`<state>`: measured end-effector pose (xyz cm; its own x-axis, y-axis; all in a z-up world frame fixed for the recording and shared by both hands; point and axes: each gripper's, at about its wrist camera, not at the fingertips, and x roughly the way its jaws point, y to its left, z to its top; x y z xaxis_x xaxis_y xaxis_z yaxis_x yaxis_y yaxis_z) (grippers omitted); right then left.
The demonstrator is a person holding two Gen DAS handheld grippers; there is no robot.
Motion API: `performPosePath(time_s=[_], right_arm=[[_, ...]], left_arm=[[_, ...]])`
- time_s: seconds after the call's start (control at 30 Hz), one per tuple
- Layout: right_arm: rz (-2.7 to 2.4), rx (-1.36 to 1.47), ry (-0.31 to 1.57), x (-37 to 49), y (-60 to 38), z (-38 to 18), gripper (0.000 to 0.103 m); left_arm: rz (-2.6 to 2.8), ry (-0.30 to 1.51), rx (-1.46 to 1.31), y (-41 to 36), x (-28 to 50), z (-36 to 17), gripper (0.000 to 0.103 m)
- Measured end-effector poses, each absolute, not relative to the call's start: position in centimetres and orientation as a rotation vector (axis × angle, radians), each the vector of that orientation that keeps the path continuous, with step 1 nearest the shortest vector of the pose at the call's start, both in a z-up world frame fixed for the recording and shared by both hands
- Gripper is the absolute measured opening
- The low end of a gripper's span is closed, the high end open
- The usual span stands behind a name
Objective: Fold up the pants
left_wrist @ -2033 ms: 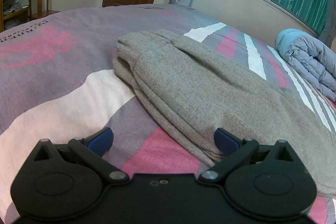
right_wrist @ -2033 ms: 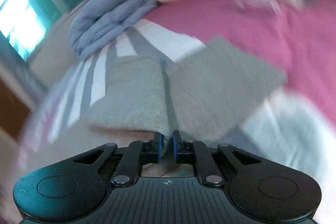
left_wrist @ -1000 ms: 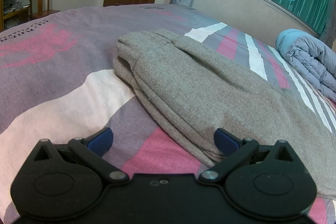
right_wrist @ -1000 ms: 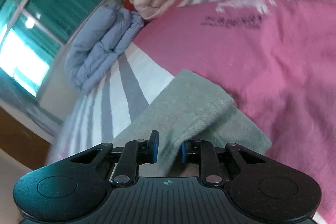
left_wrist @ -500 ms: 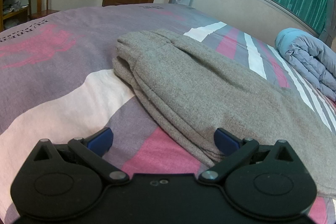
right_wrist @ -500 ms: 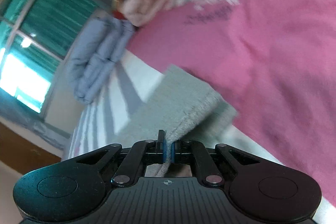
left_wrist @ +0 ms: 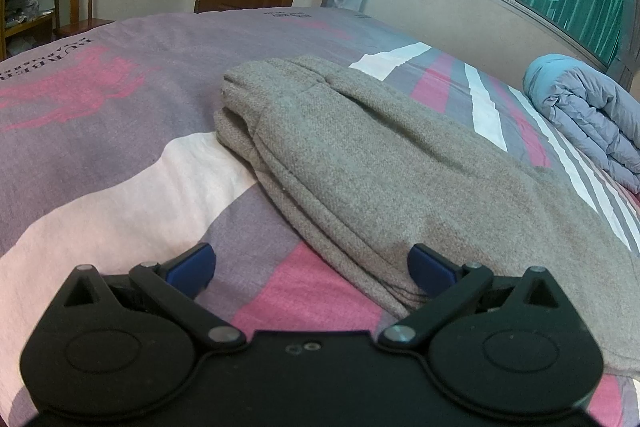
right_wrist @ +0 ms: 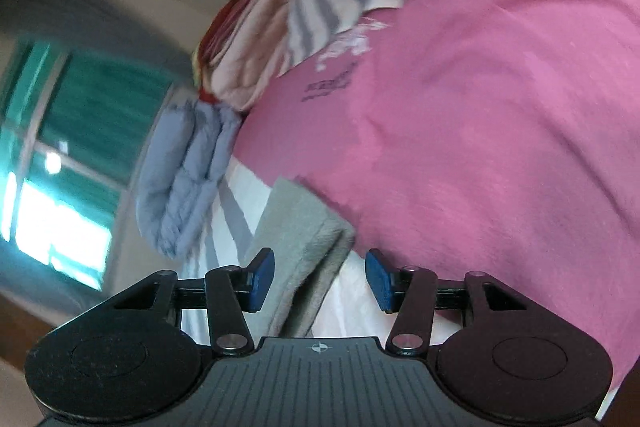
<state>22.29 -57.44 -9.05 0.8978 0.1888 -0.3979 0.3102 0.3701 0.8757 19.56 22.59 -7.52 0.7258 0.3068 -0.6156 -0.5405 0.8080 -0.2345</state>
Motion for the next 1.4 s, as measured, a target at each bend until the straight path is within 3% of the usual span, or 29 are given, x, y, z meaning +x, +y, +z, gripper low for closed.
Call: performPosePath(time_s=[0.17,0.3,0.47,0.6,0.73,0.87,1.07,1.23,1.4], right_arm=[[-0.042,1.264,0.499,24.1,-57.2,-9.7,0.051],[-0.054,1.058,0.614,26.8,-56.4,-8.9,0.023],[-0.045,0.624,0.644,29.0,-54.1,-6.0,0.013],[-0.019,0.541,0.501,27.7,-53.7,-3.6,0.013],[-0.092,0.717,0.655,29.8,-54.7,-8.7,0.015],[-0.163,0.794,0.581,27.2,-54.8,-7.7,0.027],[-0.165,0.834,0.481,20.9,-50.8,-6.3,0.027],[-0.149,0.709,0.454,20.5,-46.0,-3.8,0.027],[-0.131,0.602,0.446,20.4,-44.1,-2.9,0.037]], left_arm=[[0.483,0.593,-0.42,22.6,19.5,-7.5,0.097],[0.482,0.593,-0.42,22.6,19.5,-7.5,0.097],[0.481,0.592,-0.42,22.6,19.5,-7.5,0.097],[0.481,0.593,-0.42,22.6,19.5,-7.5,0.097],[0.485,0.593,-0.42,22.6,19.6,-7.5,0.097],[0.481,0.591,-0.424,22.6,19.5,-7.5,0.097],[0.473,0.571,-0.436,22.8,19.1,-7.3,0.097],[0.439,0.437,-0.415,24.0,16.5,-4.9,0.086],[0.384,0.428,-0.466,27.6,17.7,-3.7,0.065]])
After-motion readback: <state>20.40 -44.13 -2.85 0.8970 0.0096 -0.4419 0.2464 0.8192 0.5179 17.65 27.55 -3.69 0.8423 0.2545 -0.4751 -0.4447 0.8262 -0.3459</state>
